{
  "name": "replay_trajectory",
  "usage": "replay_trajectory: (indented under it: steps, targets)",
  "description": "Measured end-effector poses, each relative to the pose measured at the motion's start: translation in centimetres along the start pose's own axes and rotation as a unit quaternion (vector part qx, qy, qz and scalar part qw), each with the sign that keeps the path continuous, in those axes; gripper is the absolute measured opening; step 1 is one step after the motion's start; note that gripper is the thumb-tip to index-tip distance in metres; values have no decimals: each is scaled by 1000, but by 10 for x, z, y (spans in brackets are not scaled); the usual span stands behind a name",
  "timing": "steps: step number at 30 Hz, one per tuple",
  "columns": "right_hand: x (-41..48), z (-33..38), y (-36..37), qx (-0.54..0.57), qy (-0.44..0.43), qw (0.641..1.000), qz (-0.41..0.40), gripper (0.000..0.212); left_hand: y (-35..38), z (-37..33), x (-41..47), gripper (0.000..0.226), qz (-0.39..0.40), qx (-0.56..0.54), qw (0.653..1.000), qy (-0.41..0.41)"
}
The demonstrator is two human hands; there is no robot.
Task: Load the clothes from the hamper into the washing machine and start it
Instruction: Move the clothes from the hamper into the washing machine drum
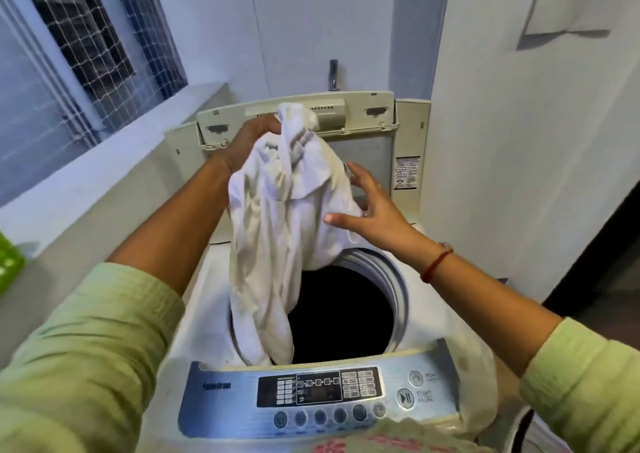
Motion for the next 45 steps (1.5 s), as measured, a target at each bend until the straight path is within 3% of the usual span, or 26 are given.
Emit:
replay_trajectory:
  steps: [2,4,8,10,13,16,18,20,21,23,25,27,28,29,30,32,33,35,37,38,40,41,42,43,45]
  targets:
    - [12,-1,-8,18,12,998,-62,52,13,1,-11,8,63,21,998,-12]
    - [23,-6,-41,-8,31,987,-160,27,3,7,-8,13,59,90,994,-29]
    - [32,13,-92,-1,1,968,-252,12,-32,21,5,33,12,285,958,16]
    - [34,33,-97,-13,-42,963,-266,14,-37,28,6,39,-2,316,948,44]
    - [41,54,-95,-105,-83,959,-249,18,-38,24,12,31,-44,299,949,88]
    - [47,49,-98,-155,-65,961,-219,18,-41,14,13,20,-101,167,976,98]
    - [48,29,-99,-90,3,974,-208,19,-50,13,14,11,-162,75,980,88]
    - [47,-4,-88,83,126,972,-182,21,-50,18,15,20,-196,48,976,84]
    - [45,-19,-77,174,187,954,-156,17,-49,18,14,22,-212,61,969,107]
    - [38,-33,-60,265,257,921,-122,15,-41,-2,-1,40,-220,194,923,250]
    - [39,-32,-64,220,244,936,-125,24,-6,-11,-17,66,-124,397,827,379]
    - [44,-10,-74,33,131,987,-85,33,3,5,-16,70,-69,536,744,393]
    - [43,1,-68,-107,55,992,-24,37,-1,12,-12,66,-68,562,731,382]
    - [38,5,-56,-249,-9,967,48,45,-9,16,-10,61,-72,566,738,361]
    - [29,-2,-45,-376,-45,919,109,59,-19,20,-4,57,-70,560,755,334]
    - [17,-22,-34,-535,-79,827,150,78,-33,33,6,52,-15,508,822,257]
    - [17,-28,-31,-574,-110,801,130,73,-37,42,6,46,39,454,866,205]
    - [20,-13,-37,-591,-175,787,33,40,-45,58,-4,44,123,339,928,97]
    - [28,5,-60,-543,-203,811,-81,22,-59,63,-10,60,125,266,955,33]
    - [33,9,-75,-504,-187,832,-135,20,-66,59,-11,52,109,213,971,21]
    - [43,-5,-111,-336,-76,910,-232,15,-86,43,-11,24,50,59,997,18]
    - [45,-23,-121,-183,15,949,-256,13,-98,39,-10,38,22,-13,999,20]
    - [42,-41,-119,-14,107,960,-257,13,-100,38,-13,48,28,-59,998,9]
    - [38,-56,-112,105,171,947,-251,16,-98,38,-19,45,43,-81,996,6]
    - [30,-65,-98,151,219,935,-237,19,-85,49,-34,11,85,-69,994,-16]
Point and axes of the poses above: each hand's wrist, its own x-axis towards the middle knuckle, its own y-axis out of the palm, z = x × y, the point moved 10 cm from there along x, towards the middle knuckle, and after that the axes turned 11 degrees about -z, right-handed, at the moved point
